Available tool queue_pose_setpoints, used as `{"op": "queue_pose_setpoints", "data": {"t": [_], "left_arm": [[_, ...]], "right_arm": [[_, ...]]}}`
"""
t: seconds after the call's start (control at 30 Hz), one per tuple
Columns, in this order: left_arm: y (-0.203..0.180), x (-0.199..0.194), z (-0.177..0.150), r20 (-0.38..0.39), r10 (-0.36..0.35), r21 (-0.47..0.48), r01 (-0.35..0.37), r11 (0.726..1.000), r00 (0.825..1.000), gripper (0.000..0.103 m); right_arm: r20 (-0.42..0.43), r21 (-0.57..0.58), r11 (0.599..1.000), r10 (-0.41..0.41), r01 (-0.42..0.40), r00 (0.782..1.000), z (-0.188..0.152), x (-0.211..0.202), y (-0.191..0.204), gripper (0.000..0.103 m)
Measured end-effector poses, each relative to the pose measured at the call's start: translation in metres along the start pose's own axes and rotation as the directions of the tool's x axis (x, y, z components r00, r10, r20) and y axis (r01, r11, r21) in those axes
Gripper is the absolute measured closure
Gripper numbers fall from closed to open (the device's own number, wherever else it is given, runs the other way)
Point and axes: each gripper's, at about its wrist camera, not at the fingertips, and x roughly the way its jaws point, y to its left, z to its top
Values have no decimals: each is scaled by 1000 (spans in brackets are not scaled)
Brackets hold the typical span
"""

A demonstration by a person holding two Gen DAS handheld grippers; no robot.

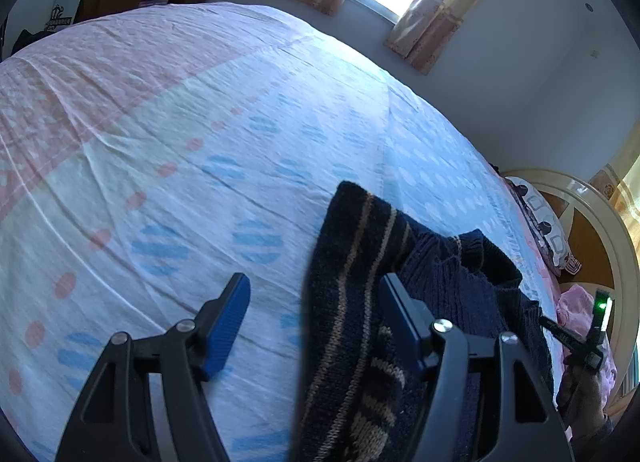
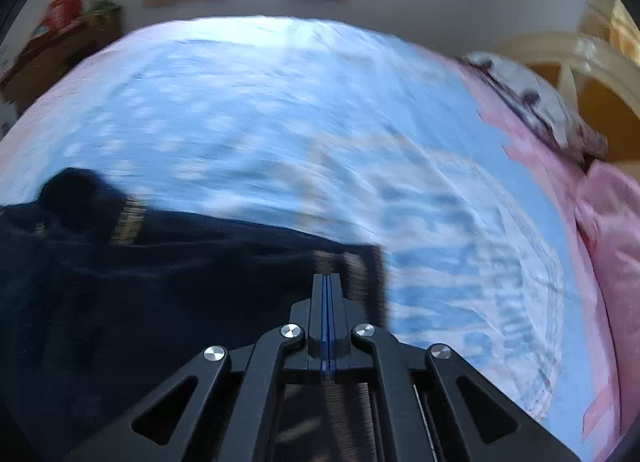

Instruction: Fold small clothes

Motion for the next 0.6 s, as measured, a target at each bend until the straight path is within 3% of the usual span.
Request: {"op": "queue_pose_setpoints", "data": {"t": [0.13,0.17,0.2,0.23,0.27,0.33,0.4,0.43,0.47,0.53,0.6], "left_arm": [[0,0,0,-1,-3,-3,3,1000,1000,33],[0,1,0,-1,-4,-4,4,1000,1000,32],[0,1,0,-1,-8,-4,8,1000,1000,30],[0,0,0,0,-10,-3,10,1000,1000,30],[0,1,0,-1,-9,-3,9,1000,1000,30],[0,1,0,0,-12,-5,12,1000,1000,30],[0,1,0,-1,-14,-7,14,1000,1000,30],[0,1,0,-1,-14,-6,14,1000,1000,30],[0,1,0,-2,-12,-5,12,1000,1000,29],[-2,1,-1,-2,2,6,-2,1000,1000,29],[-4,1,-2,1,12,13,-12,1000,1000,29]], "right_arm": [[11,17,992,121,-122,993,-4,-10,-6,102],[19,26,989,143,-143,990,-4,-14,-5,94],[33,33,983,181,-182,983,-2,-20,-3,82],[44,30,977,210,-211,977,-1,-25,1,49],[56,21,972,232,-234,971,1,-26,6,38],[62,-29,964,267,-265,962,3,-27,22,38],[37,-81,972,223,-220,974,3,-20,38,38],[17,-93,971,223,-220,975,3,-9,44,44],[-9,-102,971,215,-215,977,2,-4,47,69],[-6,-120,982,148,-147,989,0,-1,54,94],[21,-90,992,96,-94,995,3,-8,49,94]]}}
